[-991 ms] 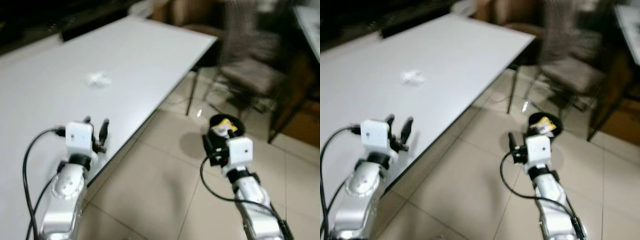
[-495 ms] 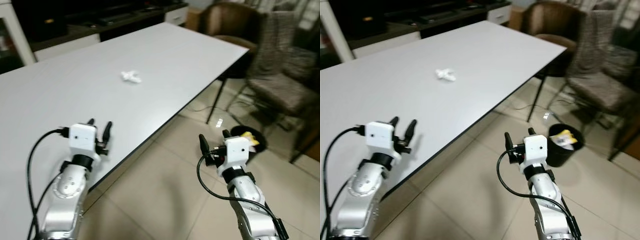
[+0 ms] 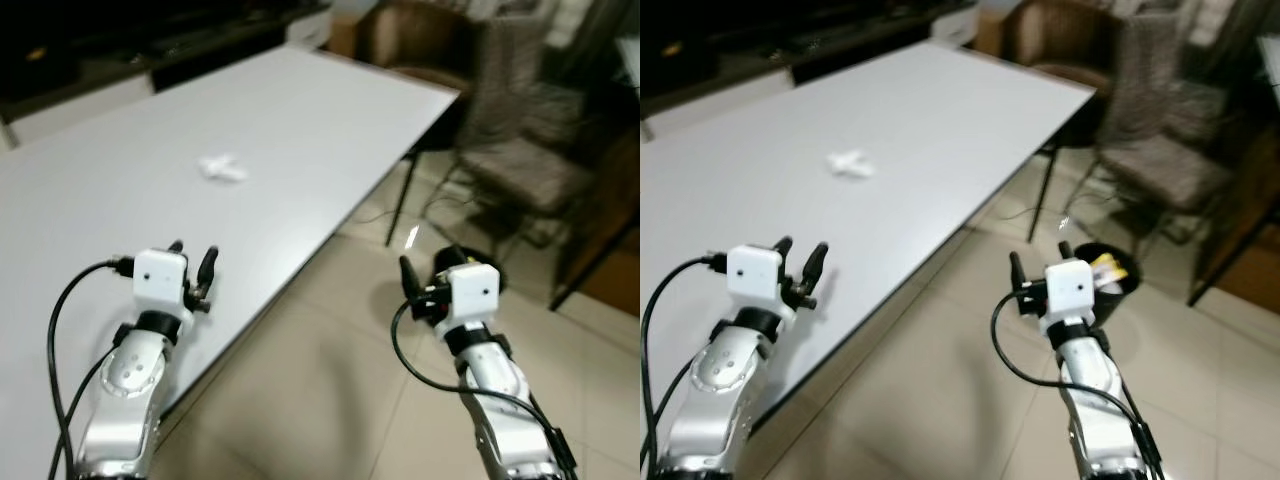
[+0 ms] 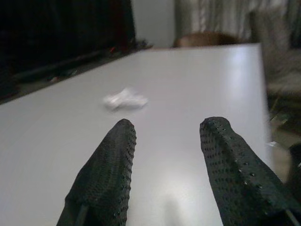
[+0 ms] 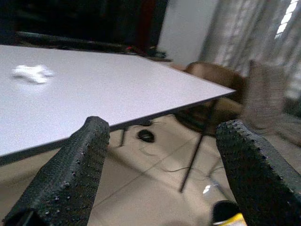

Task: Picking trash to rubbish bin

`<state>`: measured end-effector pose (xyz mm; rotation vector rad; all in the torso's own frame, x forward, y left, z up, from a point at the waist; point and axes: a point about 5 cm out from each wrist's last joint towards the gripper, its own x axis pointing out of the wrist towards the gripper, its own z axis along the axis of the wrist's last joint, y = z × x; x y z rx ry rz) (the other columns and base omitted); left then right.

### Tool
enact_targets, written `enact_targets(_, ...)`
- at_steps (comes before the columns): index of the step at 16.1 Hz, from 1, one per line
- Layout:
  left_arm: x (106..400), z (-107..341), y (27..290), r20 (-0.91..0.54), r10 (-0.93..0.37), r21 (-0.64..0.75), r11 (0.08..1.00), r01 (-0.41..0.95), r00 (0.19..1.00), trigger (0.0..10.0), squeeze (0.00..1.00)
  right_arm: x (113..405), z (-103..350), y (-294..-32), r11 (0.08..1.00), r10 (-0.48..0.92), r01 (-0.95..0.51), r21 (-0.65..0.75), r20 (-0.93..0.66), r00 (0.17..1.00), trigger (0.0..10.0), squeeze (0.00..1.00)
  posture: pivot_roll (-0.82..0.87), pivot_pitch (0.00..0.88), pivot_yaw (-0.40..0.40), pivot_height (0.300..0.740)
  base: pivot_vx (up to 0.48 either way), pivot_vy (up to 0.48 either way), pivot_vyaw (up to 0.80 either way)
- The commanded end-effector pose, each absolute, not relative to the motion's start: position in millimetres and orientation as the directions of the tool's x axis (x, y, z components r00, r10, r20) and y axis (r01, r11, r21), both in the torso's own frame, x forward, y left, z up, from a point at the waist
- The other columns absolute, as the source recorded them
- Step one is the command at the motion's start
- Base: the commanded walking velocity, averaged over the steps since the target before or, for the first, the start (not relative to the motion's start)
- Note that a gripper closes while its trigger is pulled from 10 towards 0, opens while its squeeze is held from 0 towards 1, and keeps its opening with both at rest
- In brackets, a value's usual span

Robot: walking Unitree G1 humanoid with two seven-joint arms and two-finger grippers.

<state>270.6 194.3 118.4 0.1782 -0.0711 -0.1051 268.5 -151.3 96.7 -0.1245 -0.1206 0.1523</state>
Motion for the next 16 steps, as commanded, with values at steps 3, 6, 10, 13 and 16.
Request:
enact_targets(3, 272.3, 117.6, 185.8, 0.067, -0.145, 0.169, 0.977, 0.132, 0.987, 10.0, 0.0, 268.1, 94.6, -160.2, 0.979, 0.135, -0.116, -0.166, 0.106, 0.985, 10.0, 0.0, 0.0, 0.0, -0.053, 0.74, 0.45, 0.0, 0.0)
enact_targets(6, 272.8, 117.8, 186.7, 0.071, -0.147, 0.175, 0.976, 0.133, 0.987, 10.0, 0.0, 268.4, 93.8, -158.6, 0.978, 0.143, -0.124, -0.166, 0.108, 0.984, 10.0, 0.0, 0.0, 0.0, -0.054, 0.74, 0.45, 0.0, 0.0)
enact_targets(10, 274.2, 117.2, 186.7, 0.071, -0.152, 0.179, 0.974, 0.138, 0.986, 10.0, 0.0, 268.0, 92.2, -156.3, 0.976, 0.159, -0.14, -0.168, 0.105, 0.982, 10.0, 0.0, 0.0, 0.0, -0.052, 0.74, 0.45, 0.0, 0.0)
enact_targets(13, 274.8, 117.2, 185.8, 0.072, -0.162, 0.182, 0.972, 0.146, 0.984, 10.0, 0.0, 266.9, 90.8, -157.8, 0.976, 0.157, -0.138, -0.171, 0.102, 0.982, 10.0, 0.0, 0.0, 0.0, -0.051, 0.74, 0.449, 0.0, 0.0)
enact_targets(16, 274.9, 117.0, 186.0, 0.071, -0.161, 0.181, 0.973, 0.147, 0.984, 10.0, 0.0, 265.9, 90.1, -158.7, 0.976, 0.153, -0.135, -0.168, 0.101, 0.983, 10.0, 0.0, 0.0, 0.0, -0.049, 0.74, 0.449, 0.0, 0.0)
